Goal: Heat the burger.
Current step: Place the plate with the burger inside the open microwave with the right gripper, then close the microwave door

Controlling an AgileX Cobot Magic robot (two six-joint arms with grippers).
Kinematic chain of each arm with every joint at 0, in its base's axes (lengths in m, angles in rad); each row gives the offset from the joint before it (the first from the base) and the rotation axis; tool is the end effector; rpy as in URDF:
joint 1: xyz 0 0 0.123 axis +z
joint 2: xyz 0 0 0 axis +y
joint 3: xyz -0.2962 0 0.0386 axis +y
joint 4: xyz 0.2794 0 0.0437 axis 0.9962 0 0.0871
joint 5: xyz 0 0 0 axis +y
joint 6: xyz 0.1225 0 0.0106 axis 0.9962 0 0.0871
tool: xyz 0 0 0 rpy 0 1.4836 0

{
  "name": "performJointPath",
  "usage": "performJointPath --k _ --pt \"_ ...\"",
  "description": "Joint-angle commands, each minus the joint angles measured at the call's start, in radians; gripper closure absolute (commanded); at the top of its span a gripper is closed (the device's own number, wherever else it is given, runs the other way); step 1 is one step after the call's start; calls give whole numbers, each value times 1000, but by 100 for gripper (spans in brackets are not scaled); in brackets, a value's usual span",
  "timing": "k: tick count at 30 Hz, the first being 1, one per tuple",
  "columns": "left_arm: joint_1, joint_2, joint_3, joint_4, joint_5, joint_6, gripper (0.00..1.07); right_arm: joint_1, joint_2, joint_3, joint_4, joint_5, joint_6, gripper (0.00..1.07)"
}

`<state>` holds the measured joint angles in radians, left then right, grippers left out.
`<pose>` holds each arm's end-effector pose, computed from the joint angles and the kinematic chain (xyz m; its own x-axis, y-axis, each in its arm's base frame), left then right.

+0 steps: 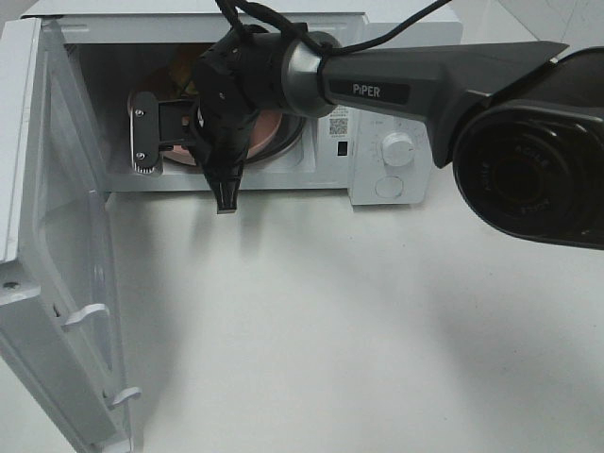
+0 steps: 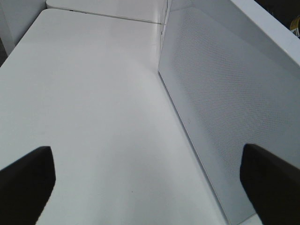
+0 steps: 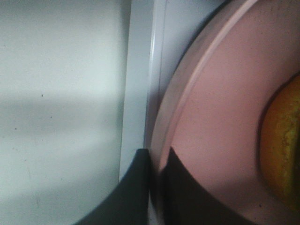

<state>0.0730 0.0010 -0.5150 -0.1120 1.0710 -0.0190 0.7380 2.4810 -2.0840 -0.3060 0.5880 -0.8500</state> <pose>0.0356 -0.0095 0.2821 -0.4490 -0.1055 -0.8873 -0.0180 0.9939 -0.1090 0.4649 0.3950 0.1133 0.2683 -0.9479 -0.1715 -0.7696 -0.1038 -0.6300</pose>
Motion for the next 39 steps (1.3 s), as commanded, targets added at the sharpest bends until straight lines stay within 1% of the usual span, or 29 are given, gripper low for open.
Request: performJointPath --k 1,5,7,8,10,11,12,13,14,15,16,18,21,23,26,28,31,33,34,35,36,37,38,39 --pt "-5 -1 0 -2 -4 2 4 -5 0 -19 -17 -65 -3 107" --pt "-5 -1 0 -2 -4 2 4 -5 0 -19 -17 -73 7 106" --pt "-5 -1 0 -2 -4 2 4 -5 0 -19 -17 -76 36 102" --pt "-5 -1 0 -2 -4 2 4 -5 0 -19 -17 -76 36 102" --pt "-5 -1 0 -2 -4 2 4 -5 0 -19 -18 -66 66 91" --pt "-5 -1 0 -2 -4 2 4 -5 0 -19 -18 -66 66 91" --pt "-5 -1 0 -2 -4 2 4 -5 0 -19 -18 -63 75 88" --pt "-5 -1 0 -2 -4 2 4 -5 -1 -19 -18 -59 83 80" --pt "-5 -1 0 -2 -4 2 4 -5 -1 -19 -18 -59 83 80" --pt "-5 -1 0 -2 -4 2 4 -5 -2 -18 -18 -55 83 76" --pt "-5 -1 0 -2 -4 2 4 -5 -2 -18 -18 -55 83 76" --pt "-5 -1 0 -2 -4 2 4 -5 -3 -17 -17 -35 83 65" --pt "-5 -1 0 -2 -4 2 4 -5 -7 -16 -14 -28 83 64" --pt "-5 -1 0 -2 -4 2 4 -5 -25 15 3 -26 82 60" --pt "-5 -1 0 -2 -4 2 4 -5 -41 45 4 -46 79 59" --pt "-5 -1 0 -2 -4 2 4 -5 -86 125 3 -110 78 52" --pt "-5 -1 0 -2 -4 2 4 -5 -99 145 -1 -129 78 49" --pt "-5 -1 0 -2 -4 2 4 -3 -155 222 -28 -182 77 37" --pt "-5 -1 0 -2 -4 2 4 -3 -155 222 -28 -182 77 37" --pt "-5 -1 0 -2 -4 2 4 -3 -183 271 -40 -210 59 34" --pt "-5 -1 0 -2 -4 2 4 -3 -183 271 -40 -210 59 34" --pt "-5 -1 0 -2 -4 2 4 -2 -195 291 -46 -225 49 33" --pt "-5 -1 0 -2 -4 2 4 -2 -225 342 -47 -252 23 32" --pt "-5 -1 0 -2 -4 2 4 -2 -225 342 -47 -252 23 32"
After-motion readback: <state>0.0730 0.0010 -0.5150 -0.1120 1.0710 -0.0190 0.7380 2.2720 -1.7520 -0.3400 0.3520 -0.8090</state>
